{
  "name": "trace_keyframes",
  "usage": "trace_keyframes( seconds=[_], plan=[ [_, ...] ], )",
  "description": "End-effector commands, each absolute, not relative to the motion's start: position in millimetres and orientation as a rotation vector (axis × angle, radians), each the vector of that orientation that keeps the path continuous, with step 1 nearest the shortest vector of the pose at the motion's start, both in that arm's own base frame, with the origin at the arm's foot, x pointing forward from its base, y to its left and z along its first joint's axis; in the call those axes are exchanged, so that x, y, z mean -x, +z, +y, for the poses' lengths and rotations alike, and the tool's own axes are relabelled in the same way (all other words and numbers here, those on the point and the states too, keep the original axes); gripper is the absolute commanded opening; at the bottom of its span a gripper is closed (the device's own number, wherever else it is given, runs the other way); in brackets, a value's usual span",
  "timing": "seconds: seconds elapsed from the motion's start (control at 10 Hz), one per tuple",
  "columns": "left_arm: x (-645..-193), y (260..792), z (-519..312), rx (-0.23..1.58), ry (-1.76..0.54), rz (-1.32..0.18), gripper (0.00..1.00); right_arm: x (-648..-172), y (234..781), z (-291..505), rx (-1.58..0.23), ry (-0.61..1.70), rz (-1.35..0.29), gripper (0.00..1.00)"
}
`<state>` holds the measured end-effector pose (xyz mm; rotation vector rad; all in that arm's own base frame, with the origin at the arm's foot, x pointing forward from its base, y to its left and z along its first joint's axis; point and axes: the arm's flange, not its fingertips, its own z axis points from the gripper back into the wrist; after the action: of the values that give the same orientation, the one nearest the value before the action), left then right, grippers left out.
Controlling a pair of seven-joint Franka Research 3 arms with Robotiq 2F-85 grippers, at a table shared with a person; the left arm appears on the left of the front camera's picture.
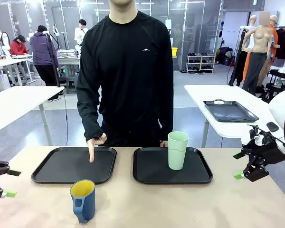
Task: Sort and store the cups by type.
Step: Pick up the Handle plastic cup and place it into the empty Flat Tray.
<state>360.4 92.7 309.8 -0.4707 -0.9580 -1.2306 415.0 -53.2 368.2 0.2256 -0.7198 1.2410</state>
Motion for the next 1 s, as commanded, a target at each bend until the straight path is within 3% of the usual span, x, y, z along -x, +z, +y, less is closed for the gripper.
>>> trace_keyframes(
  seconds=[0.0,0.4,0.6,0.7,0.9],
  plan=[
    [-336.3,275.1,81.3,0.597,-1.205,-1.011,1.00,-417.3,366.7,-53.3,-0.226,1.239,-0.722,1.00],
    [-334.2,274.3,74.2,0.829,-1.123,-1.075,1.00,-417.3,366.7,-53.3,-0.226,1.239,-0.722,1.00],
    [-335.8,274.6,65.2,0.851,-1.101,-1.115,1.00,-417.3,366.7,-53.3,-0.226,1.239,-0.722,1.00],
    [-344.9,276.1,66.1,0.810,-1.012,-1.061,1.00,-417.3,366.7,-53.3,-0.226,1.239,-0.722,1.00],
    [-338.6,273.6,70.6,0.840,-1.135,-1.081,1.00,-417.3,366.7,-53.3,-0.226,1.239,-0.722,1.00]
  ],
)
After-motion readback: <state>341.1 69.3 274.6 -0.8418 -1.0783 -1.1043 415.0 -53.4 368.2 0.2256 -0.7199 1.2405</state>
